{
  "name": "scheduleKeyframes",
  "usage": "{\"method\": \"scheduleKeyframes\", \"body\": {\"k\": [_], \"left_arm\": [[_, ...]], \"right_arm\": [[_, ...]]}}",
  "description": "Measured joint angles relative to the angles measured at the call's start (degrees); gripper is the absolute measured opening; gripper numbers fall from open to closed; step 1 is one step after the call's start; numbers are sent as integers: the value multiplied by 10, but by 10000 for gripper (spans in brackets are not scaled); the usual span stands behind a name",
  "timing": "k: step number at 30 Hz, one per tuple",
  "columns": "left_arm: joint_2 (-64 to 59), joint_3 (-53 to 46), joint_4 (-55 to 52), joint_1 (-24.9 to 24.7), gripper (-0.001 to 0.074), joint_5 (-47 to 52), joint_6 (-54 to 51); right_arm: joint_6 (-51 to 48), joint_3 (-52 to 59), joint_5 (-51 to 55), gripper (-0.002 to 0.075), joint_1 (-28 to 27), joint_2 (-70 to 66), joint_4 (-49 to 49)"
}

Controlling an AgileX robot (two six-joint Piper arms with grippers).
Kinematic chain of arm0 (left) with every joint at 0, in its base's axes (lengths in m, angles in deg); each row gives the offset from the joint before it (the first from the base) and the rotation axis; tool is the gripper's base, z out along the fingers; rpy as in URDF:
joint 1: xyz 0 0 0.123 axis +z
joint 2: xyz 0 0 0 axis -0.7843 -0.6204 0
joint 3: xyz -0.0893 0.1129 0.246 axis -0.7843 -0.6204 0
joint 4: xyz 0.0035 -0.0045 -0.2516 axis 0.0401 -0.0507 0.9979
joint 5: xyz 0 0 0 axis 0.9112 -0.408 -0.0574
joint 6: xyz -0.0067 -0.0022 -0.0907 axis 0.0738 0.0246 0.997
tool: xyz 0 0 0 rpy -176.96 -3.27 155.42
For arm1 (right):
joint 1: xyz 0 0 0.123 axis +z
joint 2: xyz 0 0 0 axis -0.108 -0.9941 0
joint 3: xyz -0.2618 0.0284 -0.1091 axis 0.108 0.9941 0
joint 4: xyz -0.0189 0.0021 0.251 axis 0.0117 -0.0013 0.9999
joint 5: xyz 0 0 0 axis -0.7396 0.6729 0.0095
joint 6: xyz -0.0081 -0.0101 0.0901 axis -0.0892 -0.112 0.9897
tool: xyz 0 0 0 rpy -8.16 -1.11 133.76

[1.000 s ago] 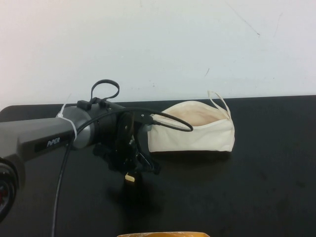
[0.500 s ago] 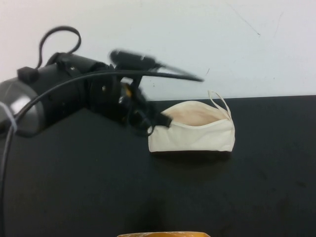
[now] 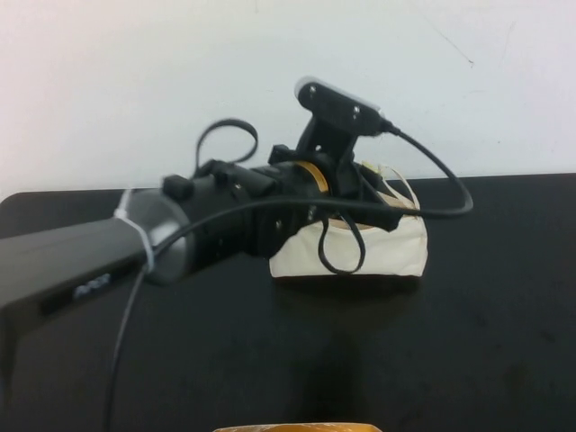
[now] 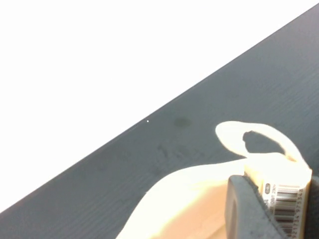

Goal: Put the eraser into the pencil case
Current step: Place the eraser on the pencil case

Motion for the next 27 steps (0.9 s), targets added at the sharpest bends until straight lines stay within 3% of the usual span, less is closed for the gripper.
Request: {"method": "scheduleKeyframes", "body": {"k": [5,7,12,17,20,24,27], "left_arm": [[-31,0,3,0,191,-29,-1],[-39,0,6,0,230,-32,-1],[-50,0,8,3,433,-35,-1],[-39,0,25,31,481,-7,-1],[1,0,27,50,381,83,-1],[78,0,-25,62,109,185,-7],[136,-13,-54,66,30,199,-12]], "right_arm": [[0,0,0,-1,0,0,0],[0,0,0,-1,0,0,0],[0,0,0,-1,0,0,0],[0,0,0,-1,0,0,0],[0,0,0,-1,0,0,0],[0,0,0,-1,0,0,0],[0,0,0,-1,0,0,0]]}}
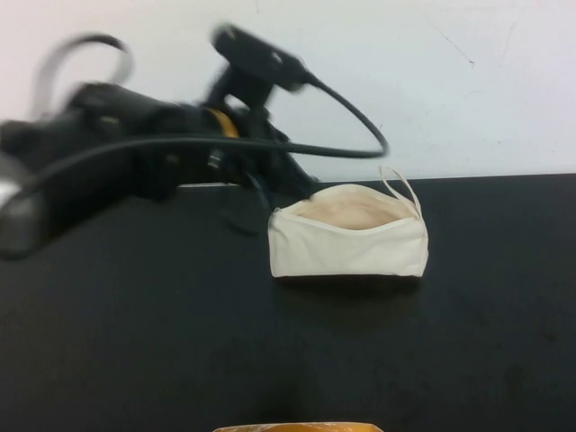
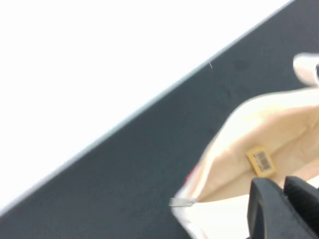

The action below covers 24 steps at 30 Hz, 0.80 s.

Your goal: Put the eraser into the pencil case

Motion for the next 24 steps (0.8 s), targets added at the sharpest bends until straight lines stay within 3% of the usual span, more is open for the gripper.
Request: {"method": "scheduleKeyframes", "body": {"k": [8,12,16,24], "left_arm": [[203,-104,0,5,0,14,-1],[269,-140,1,5,0,73,-1],[295,-149,-37,5,0,146,0],[298,-149,-185,5,-1,191,26]], "right_arm": [[0,0,0,-1,0,0,0],[0,0,0,-1,0,0,0],[0,0,0,-1,0,0,0],[0,0,0,-1,0,0,0]]}}
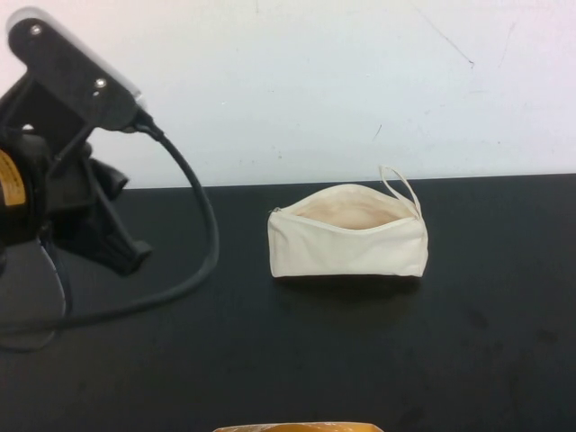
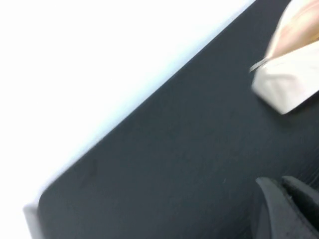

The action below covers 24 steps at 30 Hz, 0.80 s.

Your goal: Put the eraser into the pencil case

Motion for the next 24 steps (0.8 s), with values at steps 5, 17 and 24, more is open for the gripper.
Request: {"method": "scheduleKeyframes", "body": {"k": [5,17,24], "left_arm": [[11,-10,-57,0,-1,50,119],[234,-254,-192,48,-1,-151,300],[363,-433,-147,179,-1,-362,337]], "right_arm": [[0,0,0,-1,0,0,0],[0,0,0,-1,0,0,0],[0,0,0,-1,0,0,0]]}}
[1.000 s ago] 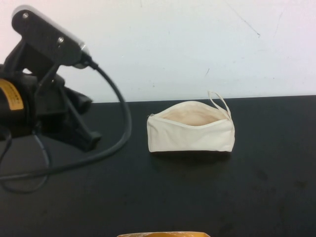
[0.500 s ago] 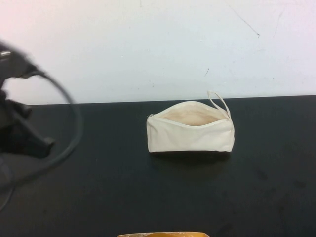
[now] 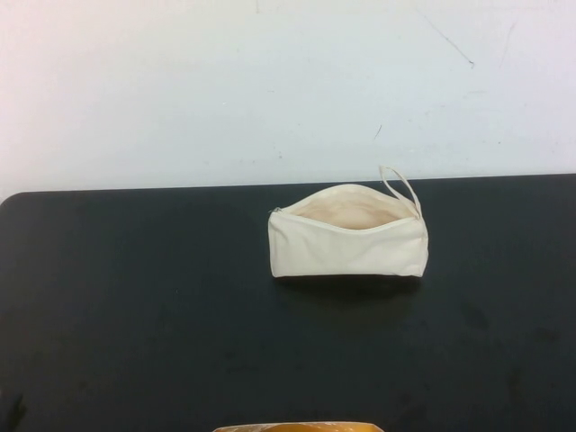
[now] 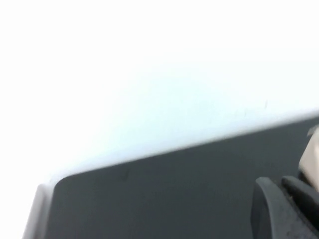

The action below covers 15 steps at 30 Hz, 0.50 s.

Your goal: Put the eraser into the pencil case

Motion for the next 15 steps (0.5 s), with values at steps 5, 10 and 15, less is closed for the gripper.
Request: {"method": "scheduleKeyframes", "body": {"k": [5,10,15], "left_arm": [[91,-112,87,66,-1,-120,-15],[173,-199,164,103,-1,-161,-21],[240,-223,223,119,-1,-126,-22]], "right_arm": [[0,0,0,-1,0,0,0],[0,0,0,-1,0,0,0],[0,0,0,-1,0,0,0]]}}
